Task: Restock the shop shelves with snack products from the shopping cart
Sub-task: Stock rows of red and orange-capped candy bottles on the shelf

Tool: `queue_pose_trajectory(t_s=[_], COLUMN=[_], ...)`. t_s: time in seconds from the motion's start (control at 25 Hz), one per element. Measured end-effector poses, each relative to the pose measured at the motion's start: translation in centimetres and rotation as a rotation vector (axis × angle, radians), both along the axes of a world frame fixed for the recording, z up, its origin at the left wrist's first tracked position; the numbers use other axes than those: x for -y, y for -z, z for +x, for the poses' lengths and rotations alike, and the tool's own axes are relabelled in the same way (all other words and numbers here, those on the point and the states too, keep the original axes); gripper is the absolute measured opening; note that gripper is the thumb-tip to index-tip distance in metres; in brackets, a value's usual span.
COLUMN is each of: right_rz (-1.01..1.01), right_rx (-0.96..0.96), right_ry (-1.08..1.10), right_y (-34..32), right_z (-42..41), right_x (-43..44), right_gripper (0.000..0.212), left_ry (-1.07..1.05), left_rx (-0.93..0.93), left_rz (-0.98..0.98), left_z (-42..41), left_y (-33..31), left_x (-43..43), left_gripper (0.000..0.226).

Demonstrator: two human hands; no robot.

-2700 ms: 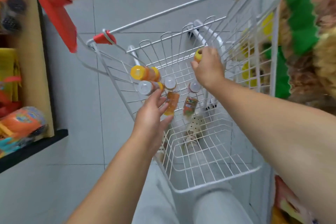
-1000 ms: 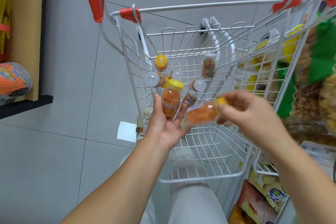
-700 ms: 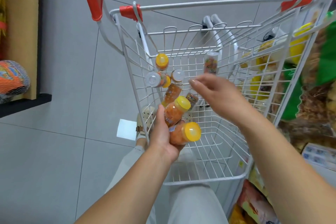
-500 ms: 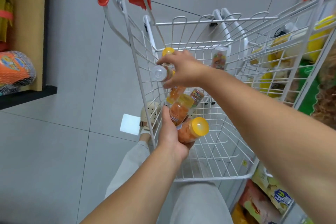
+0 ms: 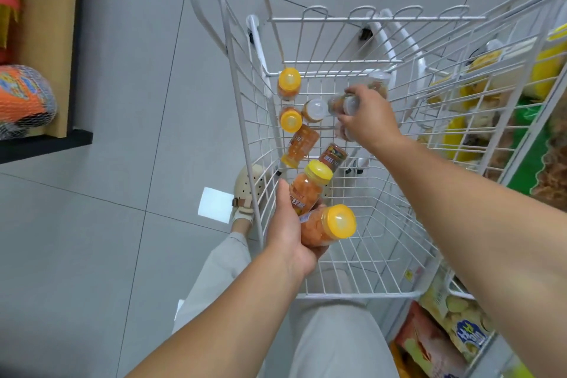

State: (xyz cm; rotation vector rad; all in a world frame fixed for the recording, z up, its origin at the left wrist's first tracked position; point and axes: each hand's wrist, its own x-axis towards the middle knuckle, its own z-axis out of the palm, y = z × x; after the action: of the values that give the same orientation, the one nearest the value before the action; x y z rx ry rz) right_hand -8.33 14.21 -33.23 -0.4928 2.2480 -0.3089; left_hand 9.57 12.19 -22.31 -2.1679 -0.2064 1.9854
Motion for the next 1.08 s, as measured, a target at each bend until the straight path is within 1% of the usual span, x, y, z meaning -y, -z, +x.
queue_pose_trajectory(t_s=[0.04, 0.08, 0.12, 0.16, 0.2, 0.24, 0.28, 0.32, 0.36, 0.44, 0.52, 0.56, 0.64, 0.72, 0.8, 0.88, 0.96, 1.0, 1.08], right_rz=[-0.023, -0.099, -0.213, -0.310, -0.338, -0.283, -0.169, -0.048, 0.029, 0.076, 0.104, 0.107, 0.072, -0.034, -0.087, -0.117, -0.161, -0.170, -0.167], right_rx=[-0.107, -0.257, -0.362, -0.365, -0.292, -0.189, -0.088, -0.044, -0.067, -0.175, -0.219, -0.191, -0.076, 0.071, 0.220, 0.274, 0.262, 0.242, 0.172], right_ry=[-0.063, -0.121, -0.168, -0.233, -0.328, -0.433, -0.526, -0.594, -0.635, -0.671, -0.636, -0.585, -0.435, -0.223, -0.006, 0.122, 0.164, 0.137, 0.009], right_y=[-0.1, -0.5, -0.8, -1.3, -1.7, -1.7, -1.3, -0.6, 0.4, 2.3, 3.4, 3.6, 3.5, 2.4, 1.3, 0.5, 0.1, -0.2, -0.4], right_z=[0.6, 1.5, 2.6, 4.1, 5.4, 6.6, 7.6, 8.2, 8.7, 9.7, 10.7, 10.8, 10.2, 8.7, 7.0, 5.8, 5.3, 5.4, 6.4], right_x=[-0.1, -0.5, -1.0, -1.6, -2.2, -2.8, -3.3, -3.5, -3.5, -2.3, -0.6, 0.0, 0.4, 0.1, -0.3, -0.3, -0.1, 0.0, 0.2], right_gripper=[0.049, 0.043, 0.033, 0.023, 0.020, 0.023, 0.033, 0.044, 0.054, 0.062, 0.061, 0.060, 0.062, 0.063, 0.063, 0.055, 0.047, 0.048, 0.054], left_ry=[-0.010, -0.015, -0.017, -0.022, -0.033, -0.048, -0.064, -0.079, -0.092, -0.124, -0.145, -0.150, -0.154, -0.145, -0.140, -0.151, -0.156, -0.153, -0.136], left_rx=[-0.005, -0.008, -0.007, 0.000, 0.011, 0.025, 0.036, 0.038, 0.036, 0.038, 0.041, 0.037, 0.039, 0.048, 0.045, 0.043, 0.040, 0.039, 0.031], left_rz=[-0.001, 0.000, -0.001, -0.001, -0.001, 0.003, 0.009, 0.018, 0.025, 0.021, 0.015, 0.013, 0.019, 0.031, 0.038, 0.049, 0.050, 0.050, 0.052], left_z=[0.3, 0.6, 0.8, 1.0, 1.1, 1.1, 1.2, 1.2, 1.3, 1.6, 1.8, 1.8, 1.9, 2.1, 2.1, 1.9, 1.8, 1.8, 1.9], left_y=[0.2, 0.3, 0.4, 0.3, 0.3, 0.2, 0.2, 0.1, 0.1, 0.4, 0.7, 0.8, 1.1, 1.0, 0.7, 0.4, 0.3, 0.3, 0.3], left_x=[-0.1, -0.2, -0.2, -0.3, -0.5, -0.7, -0.9, -1.1, -1.2, -1.4, -1.3, -1.2, -1.3, -1.5, -1.4, -1.3, -1.3, -1.3, -1.3], left_gripper=[0.055, 0.055, 0.055, 0.055, 0.055, 0.055, 0.056, 0.057, 0.057, 0.057, 0.056, 0.056, 0.057, 0.056, 0.057, 0.058, 0.058, 0.057, 0.056])
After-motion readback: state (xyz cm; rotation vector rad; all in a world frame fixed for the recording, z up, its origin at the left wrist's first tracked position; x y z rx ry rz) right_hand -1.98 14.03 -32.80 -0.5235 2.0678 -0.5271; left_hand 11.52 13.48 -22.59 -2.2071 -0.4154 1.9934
